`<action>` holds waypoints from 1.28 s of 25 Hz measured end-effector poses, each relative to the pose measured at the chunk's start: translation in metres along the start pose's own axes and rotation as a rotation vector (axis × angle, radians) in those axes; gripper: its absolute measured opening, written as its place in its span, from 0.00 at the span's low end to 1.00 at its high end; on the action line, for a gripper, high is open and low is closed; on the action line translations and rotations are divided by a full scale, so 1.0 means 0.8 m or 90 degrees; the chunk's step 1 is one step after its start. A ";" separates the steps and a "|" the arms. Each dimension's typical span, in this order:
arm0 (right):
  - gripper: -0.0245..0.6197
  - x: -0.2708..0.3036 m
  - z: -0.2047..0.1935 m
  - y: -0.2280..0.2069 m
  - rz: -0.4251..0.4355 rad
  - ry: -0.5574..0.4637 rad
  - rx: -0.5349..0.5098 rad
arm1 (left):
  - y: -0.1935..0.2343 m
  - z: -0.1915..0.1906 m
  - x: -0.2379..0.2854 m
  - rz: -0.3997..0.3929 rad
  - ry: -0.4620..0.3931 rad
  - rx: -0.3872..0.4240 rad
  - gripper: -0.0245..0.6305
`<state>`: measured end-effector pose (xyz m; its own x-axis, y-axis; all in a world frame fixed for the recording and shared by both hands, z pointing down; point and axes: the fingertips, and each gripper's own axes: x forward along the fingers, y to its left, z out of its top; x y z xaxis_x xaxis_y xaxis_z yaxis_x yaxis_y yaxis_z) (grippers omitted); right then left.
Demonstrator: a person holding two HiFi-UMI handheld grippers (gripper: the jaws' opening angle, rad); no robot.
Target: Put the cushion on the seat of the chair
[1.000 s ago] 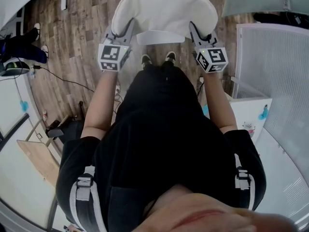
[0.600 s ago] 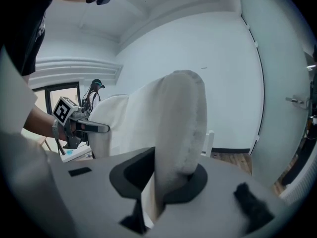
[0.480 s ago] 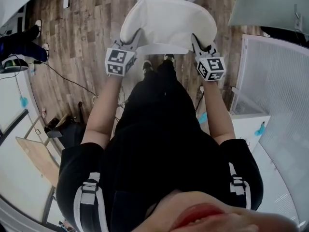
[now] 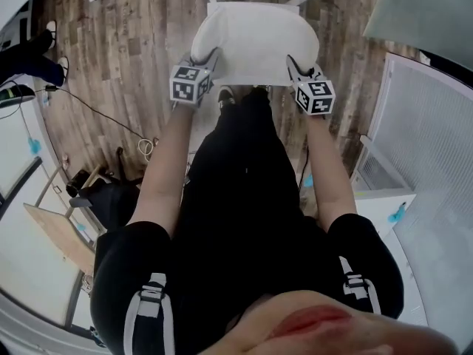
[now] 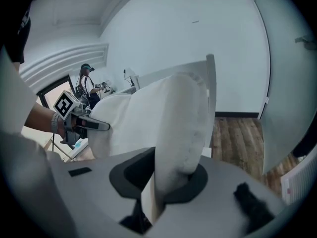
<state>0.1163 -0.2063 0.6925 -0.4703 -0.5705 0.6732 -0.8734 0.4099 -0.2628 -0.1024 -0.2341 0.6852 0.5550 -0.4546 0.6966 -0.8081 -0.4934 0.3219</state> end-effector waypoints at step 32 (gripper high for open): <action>0.25 0.245 -0.206 -0.152 -0.003 0.243 0.072 | 0.122 -0.173 0.263 0.040 0.213 -0.116 0.15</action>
<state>0.1512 -0.2511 0.9702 -0.4045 -0.2583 0.8773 -0.8939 0.3142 -0.3196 -0.0915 -0.2753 0.9521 0.4330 -0.1980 0.8794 -0.8768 -0.3191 0.3598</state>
